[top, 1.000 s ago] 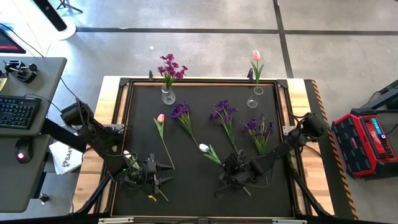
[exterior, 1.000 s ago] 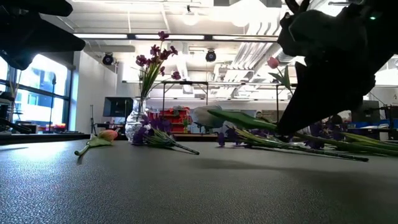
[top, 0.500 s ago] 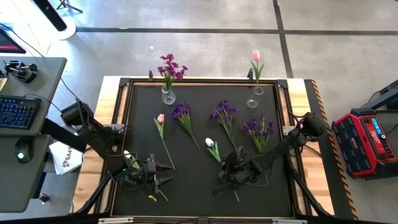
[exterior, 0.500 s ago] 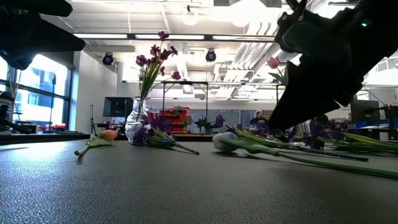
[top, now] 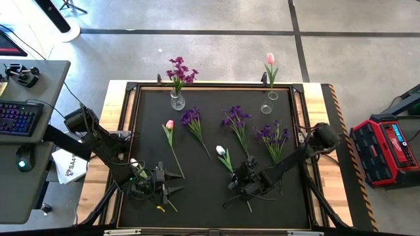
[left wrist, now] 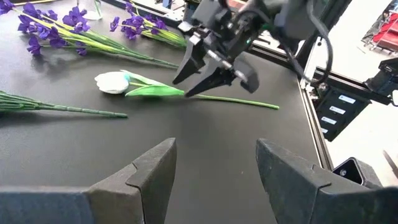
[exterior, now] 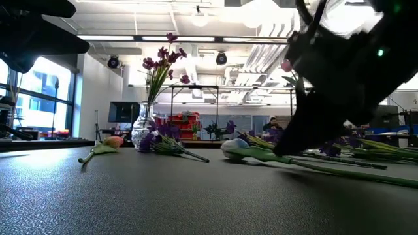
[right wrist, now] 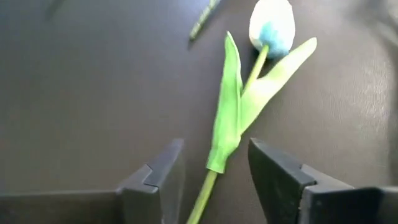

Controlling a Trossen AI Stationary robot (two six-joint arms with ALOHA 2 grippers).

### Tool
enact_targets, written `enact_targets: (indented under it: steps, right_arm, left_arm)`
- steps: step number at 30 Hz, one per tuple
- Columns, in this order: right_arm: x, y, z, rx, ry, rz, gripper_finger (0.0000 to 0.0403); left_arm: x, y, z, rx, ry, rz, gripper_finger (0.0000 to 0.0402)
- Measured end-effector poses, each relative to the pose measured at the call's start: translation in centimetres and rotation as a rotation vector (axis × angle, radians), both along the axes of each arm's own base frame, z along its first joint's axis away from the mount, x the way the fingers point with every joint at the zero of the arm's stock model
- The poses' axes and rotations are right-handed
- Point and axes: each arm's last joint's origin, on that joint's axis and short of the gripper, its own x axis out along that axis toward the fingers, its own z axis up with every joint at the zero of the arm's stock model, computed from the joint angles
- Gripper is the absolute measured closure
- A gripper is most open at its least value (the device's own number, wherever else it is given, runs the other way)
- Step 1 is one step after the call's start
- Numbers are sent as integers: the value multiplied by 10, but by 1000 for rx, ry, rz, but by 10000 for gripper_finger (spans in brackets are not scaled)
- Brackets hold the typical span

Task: Sort flowers into vase by color
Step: Put the right white flowers into the right transparent vase

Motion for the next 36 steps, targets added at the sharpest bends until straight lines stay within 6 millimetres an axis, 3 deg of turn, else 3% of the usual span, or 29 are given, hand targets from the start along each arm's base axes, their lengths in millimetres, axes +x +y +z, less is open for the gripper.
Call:
enact_targets:
  steps: [6, 11, 17, 21, 26, 30, 36]
  right_arm:
    - [6, -6, -10, 19, 27, -10, 311]
    - [4, -4, -10, -35, 2, -22, 387]
    - [-7, 20, -2, -179, -213, -67, 392]
    - [-12, 39, 6, -233, -340, -40, 398]
    - [-5, 60, 32, -265, -442, 98, 401]
    - [2, 75, 60, -325, -530, 313, 402]
    - [-16, 91, 104, -397, -1009, 731, 402]
  left_arm:
    - [0, 0, 0, -1, 0, 0, 193]
    - [0, -2, 1, 48, -6, -16, 193]
    - [0, -25, 14, 244, -96, -18, 193]
    - [12, -39, 13, 332, -93, -21, 193]
    - [47, -43, 0, 357, -44, -132, 193]
    - [75, -43, -10, 373, -30, -194, 193]
    - [98, -51, -10, 442, -173, -237, 193]
